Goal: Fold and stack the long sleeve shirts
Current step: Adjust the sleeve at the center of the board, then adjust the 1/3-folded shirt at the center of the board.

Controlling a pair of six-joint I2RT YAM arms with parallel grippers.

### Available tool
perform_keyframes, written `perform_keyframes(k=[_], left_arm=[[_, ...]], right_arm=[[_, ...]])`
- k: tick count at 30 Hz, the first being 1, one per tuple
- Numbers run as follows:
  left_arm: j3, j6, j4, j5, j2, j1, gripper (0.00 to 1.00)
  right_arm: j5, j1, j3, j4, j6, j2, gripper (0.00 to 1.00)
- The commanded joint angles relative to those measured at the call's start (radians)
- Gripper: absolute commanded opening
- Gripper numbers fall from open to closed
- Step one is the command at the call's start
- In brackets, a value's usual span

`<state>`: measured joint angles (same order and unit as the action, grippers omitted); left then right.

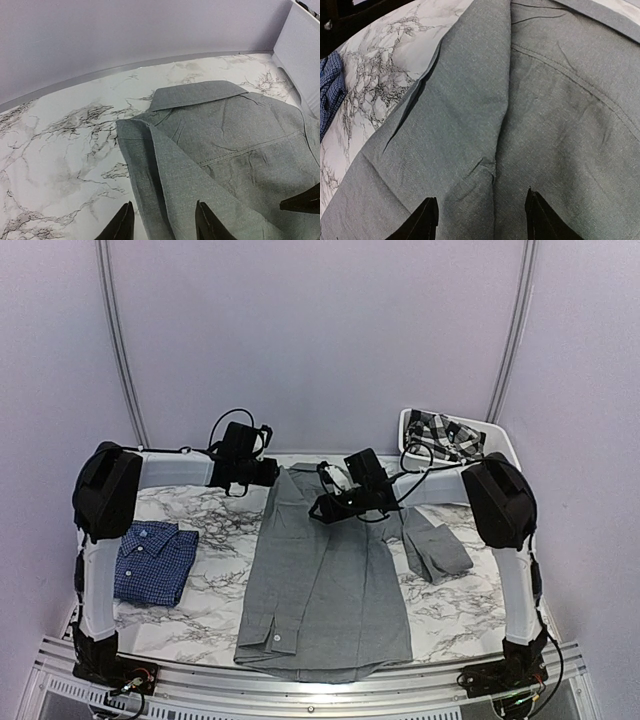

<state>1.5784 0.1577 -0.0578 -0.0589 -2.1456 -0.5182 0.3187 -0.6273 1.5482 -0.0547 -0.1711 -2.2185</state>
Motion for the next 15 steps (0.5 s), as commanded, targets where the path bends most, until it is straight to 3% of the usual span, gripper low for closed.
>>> perform_keyframes(k=[1, 10, 15], left_arm=[[0.081, 0.000, 0.036, 0.056, -0.040, 0.013, 0.43], [0.150, 0.040, 0.044, 0.147, -0.114, 0.023, 0.32], [0.160, 0.058, 0.096, 0.070, -0.114, 0.023, 0.44]], right_arm=[[-0.003, -0.013, 0.050, -0.014, 0.007, -0.018, 0.54], [-0.003, -0.031, 0.072, -0.027, -0.004, -0.041, 0.48], [-0.011, -0.032, 0.079, -0.037, -0.003, -0.048, 0.46]])
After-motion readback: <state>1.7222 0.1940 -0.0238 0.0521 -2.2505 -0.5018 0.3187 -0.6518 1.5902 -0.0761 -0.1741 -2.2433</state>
